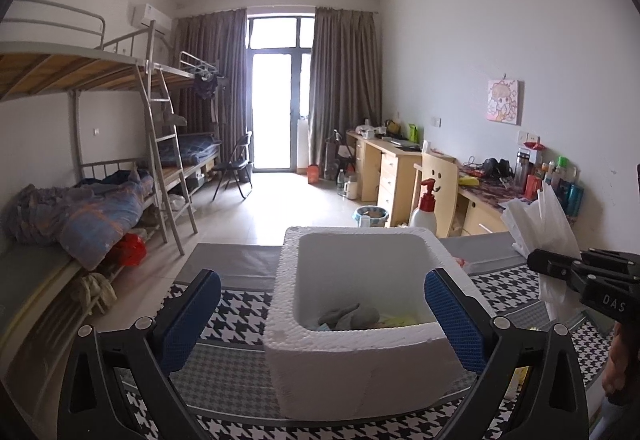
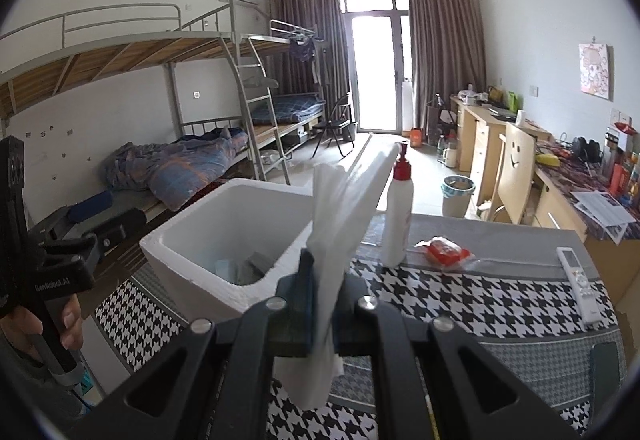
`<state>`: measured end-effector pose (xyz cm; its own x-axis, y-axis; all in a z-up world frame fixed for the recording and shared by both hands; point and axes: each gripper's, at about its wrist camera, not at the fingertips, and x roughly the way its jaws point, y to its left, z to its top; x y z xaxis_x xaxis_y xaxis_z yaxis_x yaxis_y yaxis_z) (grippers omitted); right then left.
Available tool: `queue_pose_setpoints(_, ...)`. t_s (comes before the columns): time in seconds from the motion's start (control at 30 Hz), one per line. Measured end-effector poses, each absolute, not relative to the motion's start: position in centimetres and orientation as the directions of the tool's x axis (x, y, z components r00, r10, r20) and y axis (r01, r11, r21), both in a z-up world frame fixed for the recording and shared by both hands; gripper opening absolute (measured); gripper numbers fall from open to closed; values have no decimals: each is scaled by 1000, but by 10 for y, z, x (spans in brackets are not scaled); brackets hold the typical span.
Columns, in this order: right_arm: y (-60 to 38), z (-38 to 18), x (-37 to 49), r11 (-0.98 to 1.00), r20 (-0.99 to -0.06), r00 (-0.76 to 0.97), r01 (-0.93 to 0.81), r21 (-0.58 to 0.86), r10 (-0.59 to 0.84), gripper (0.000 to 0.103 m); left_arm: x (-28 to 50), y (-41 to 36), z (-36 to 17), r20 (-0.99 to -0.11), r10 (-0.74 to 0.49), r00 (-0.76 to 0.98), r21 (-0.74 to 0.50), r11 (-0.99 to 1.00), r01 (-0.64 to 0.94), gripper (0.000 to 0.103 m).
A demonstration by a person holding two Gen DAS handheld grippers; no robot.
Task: Organize soft objects
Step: 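Lower the white tissues into the foam box and open the right tool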
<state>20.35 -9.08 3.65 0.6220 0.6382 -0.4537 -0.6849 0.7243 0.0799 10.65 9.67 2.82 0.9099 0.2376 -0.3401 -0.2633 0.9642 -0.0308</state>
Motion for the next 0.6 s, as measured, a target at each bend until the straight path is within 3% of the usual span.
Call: queue_pose_setpoints(0.6,-58,45,206,656,-456,550,-748,103,699,9,92,101,22,-347,249,904,-26,961,-275,102)
